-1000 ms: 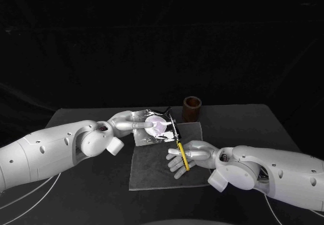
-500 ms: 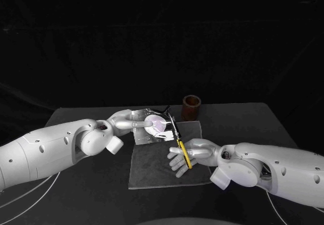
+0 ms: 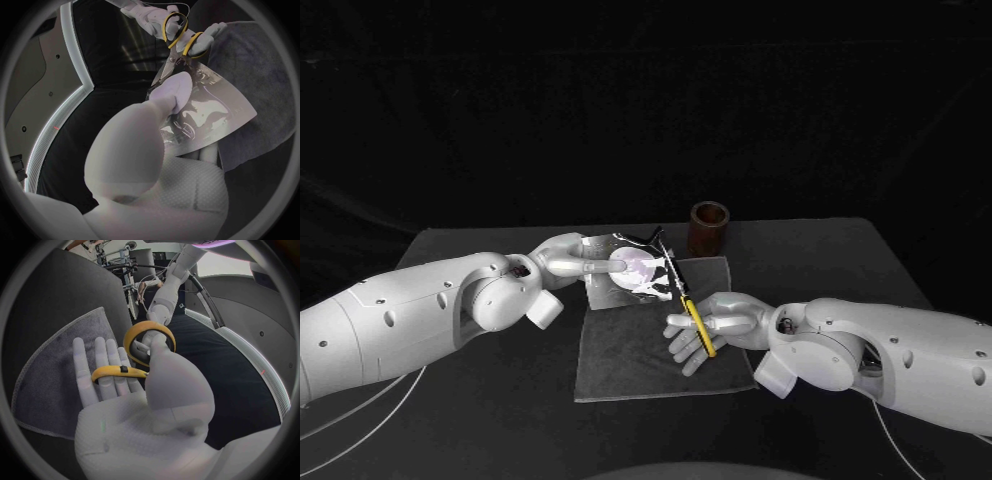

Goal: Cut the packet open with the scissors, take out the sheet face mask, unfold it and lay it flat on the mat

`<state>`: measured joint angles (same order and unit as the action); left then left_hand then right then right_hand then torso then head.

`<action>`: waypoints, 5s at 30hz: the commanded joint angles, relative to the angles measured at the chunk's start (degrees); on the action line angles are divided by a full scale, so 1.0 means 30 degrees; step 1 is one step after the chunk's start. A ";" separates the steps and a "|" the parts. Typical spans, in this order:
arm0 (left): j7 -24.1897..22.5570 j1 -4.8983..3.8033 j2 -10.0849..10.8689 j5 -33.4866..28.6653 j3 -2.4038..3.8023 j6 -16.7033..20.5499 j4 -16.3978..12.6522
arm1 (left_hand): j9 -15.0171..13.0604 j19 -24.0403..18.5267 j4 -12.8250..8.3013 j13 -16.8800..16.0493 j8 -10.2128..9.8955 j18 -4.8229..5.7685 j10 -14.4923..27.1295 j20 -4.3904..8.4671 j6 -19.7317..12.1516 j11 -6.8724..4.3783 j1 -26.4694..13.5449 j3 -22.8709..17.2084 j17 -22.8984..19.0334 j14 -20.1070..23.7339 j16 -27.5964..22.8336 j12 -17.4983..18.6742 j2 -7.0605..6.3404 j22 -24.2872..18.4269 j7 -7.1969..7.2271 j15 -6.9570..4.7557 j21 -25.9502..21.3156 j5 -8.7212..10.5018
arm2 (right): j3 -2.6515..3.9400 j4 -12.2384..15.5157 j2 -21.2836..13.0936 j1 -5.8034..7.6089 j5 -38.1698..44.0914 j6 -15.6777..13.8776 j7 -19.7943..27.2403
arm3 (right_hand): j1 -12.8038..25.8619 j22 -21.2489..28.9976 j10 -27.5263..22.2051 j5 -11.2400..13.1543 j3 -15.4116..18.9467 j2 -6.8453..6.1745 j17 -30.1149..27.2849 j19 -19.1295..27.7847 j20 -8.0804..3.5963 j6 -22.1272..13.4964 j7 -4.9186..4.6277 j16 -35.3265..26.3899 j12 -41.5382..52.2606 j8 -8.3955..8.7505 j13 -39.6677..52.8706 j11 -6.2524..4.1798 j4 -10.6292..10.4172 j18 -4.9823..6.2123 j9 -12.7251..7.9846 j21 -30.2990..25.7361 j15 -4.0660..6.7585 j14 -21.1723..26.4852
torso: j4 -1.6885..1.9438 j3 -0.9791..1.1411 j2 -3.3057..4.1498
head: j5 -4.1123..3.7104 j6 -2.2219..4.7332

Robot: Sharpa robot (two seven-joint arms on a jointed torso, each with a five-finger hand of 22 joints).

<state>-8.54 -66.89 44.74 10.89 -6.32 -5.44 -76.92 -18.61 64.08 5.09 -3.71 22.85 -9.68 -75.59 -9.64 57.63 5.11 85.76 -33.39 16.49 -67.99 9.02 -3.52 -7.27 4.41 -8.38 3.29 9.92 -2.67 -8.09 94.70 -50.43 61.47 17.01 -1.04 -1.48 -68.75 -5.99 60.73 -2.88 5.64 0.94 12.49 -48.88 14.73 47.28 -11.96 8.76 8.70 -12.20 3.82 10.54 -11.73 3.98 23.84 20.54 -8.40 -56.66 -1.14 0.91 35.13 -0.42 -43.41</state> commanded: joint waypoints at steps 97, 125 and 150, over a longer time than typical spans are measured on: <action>0.0245 0.0030 0.0106 -0.0162 -0.0032 -0.0350 -0.0123 | -0.1528 -0.0147 -0.0385 -0.0017 0.0085 -0.0238 -0.0148 0.0047 0.0064 -0.0009 -0.0401 -0.0337 0.0113 -0.0193 -0.0138 -0.0065 0.0133 0.0054 -0.0069 0.0053 0.0161 -0.0065 | -0.0050 0.0836 -0.1259 -0.0925 0.0247 0.2531 0.0742 | 0.0635 0.0688 -0.6053 0.0007 0.1225 -0.2434 0.0054 0.2662 0.0484 -0.6593 -0.1760 -0.1064 -0.1312 0.1119 -0.0006 0.1454 -0.1755 0.1006 0.0659 -0.2793 -0.1700 0.6669 | -0.0011 -0.0001 0.0005 | -0.0026 -0.0019; 0.0250 0.0030 0.0108 -0.0133 -0.0032 -0.0360 -0.0090 | -0.1551 -0.0164 -0.0457 -0.0016 0.0081 -0.0236 -0.0152 0.0047 0.0065 -0.0007 -0.0467 -0.0398 0.0131 -0.0195 -0.0153 -0.0062 0.0131 0.0057 -0.0073 0.0053 0.0178 -0.0064 | -0.0037 0.1257 -0.1236 -0.0844 0.0481 0.3094 0.0630 | 0.0599 0.0659 -0.5846 0.0025 0.0891 -0.1787 0.0154 0.2587 0.0469 -0.6047 -0.1764 -0.0681 -0.0904 0.0155 0.0045 0.1413 -0.1692 0.1020 0.1205 -0.2933 -0.1660 0.6280 | -0.0002 -0.0004 0.0002 | -0.0047 -0.0013; 0.0343 0.0030 0.0118 0.0037 -0.0032 -0.0676 -0.0164 | -0.1551 -0.0164 -0.0457 -0.0016 0.0081 -0.0236 -0.0152 0.0047 0.0065 -0.0007 -0.0467 -0.0398 0.0131 -0.0195 -0.0153 -0.0062 0.0131 0.0057 -0.0073 0.0053 0.0178 -0.0064 | 0.0011 0.0430 -0.0637 -0.0122 0.0627 0.3136 0.0751 | 0.0400 0.0655 -0.5802 0.0031 0.0857 -0.1443 0.0139 0.2569 0.0472 -0.5940 -0.1765 -0.0579 -0.0779 -0.0177 0.0036 0.1406 -0.1642 0.1023 0.1322 -0.2993 -0.1659 0.6303 | -0.0012 -0.0002 0.0000 | 0.0000 0.0010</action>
<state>-7.26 -66.78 45.16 10.81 -6.44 -6.23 -77.31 -18.62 63.86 3.93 -3.67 22.90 -9.20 -75.65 -9.43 57.73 5.04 84.57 -34.54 16.82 -68.19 8.80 -3.47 -7.43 4.50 -8.49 3.51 10.13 -2.65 -8.16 95.82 -52.47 60.99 18.43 7.29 0.23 -67.49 -3.97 43.06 -2.88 8.44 -3.99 12.89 -41.01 16.42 29.18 -9.11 6.71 6.15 -12.41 3.86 14.69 -16.74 3.06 27.77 11.79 -12.99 -37.68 -1.12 0.87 35.13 -0.46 -43.35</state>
